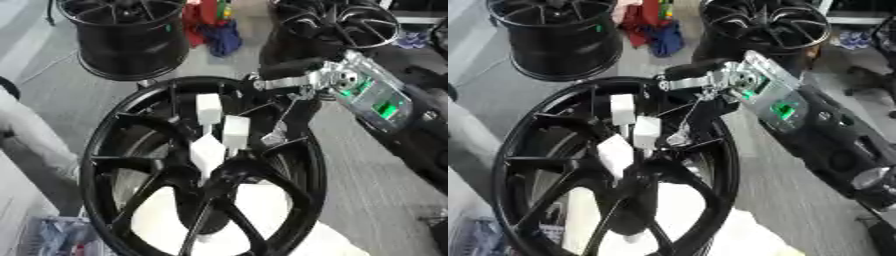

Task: Pull the pin out of the wheel hub.

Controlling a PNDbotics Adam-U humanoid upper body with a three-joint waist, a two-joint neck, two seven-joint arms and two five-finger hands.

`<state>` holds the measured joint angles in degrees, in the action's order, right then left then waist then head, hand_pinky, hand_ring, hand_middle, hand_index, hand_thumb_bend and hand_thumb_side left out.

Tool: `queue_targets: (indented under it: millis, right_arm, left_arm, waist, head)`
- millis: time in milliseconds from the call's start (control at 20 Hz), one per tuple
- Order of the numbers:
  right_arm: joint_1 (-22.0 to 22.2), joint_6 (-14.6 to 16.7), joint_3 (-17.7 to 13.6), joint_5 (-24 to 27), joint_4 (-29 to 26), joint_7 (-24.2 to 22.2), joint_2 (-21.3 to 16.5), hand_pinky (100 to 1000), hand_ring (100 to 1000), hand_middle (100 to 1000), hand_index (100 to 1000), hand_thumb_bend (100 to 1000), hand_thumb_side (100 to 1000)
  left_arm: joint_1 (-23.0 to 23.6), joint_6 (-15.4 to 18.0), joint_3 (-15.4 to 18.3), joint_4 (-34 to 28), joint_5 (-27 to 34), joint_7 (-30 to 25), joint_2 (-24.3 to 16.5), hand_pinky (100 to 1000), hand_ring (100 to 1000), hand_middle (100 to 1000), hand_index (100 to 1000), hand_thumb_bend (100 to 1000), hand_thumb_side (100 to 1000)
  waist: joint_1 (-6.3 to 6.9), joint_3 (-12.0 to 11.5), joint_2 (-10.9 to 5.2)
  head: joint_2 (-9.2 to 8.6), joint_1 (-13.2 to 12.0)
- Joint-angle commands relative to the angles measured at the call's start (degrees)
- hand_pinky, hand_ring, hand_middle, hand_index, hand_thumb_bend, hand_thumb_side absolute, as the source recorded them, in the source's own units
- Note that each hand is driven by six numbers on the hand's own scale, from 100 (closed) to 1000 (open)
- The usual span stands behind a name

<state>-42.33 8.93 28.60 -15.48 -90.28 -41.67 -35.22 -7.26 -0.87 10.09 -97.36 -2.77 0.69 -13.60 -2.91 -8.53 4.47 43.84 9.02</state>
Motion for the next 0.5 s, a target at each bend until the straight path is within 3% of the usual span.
queue_targets:
  millis: [50,500]
  right_arm:
    - [-1.2,0.1,-0.3,-0.5,0.0,-0.4,-1.0,811,757,724,834,350,355]
    - [-2.3,1.0,0.2,-1.5,2.0,-0.4,0.7,811,768,747,841,347,352]
  left_arm:
    - [-0.6,0.2,0.1,-0.8,-0.1,0.0,-1.1,629,682,721,788,358,348]
    - [-0.7,0.2,0.1,-0.8,0.0,-0.1,-1.1,630,682,721,787,357,348]
  waist:
    - [0.37,-0.1,-0.59]
    - [0.29,-0.4,-0.55]
  head:
    - [0.28,0.1]
    - [0.28,0.3]
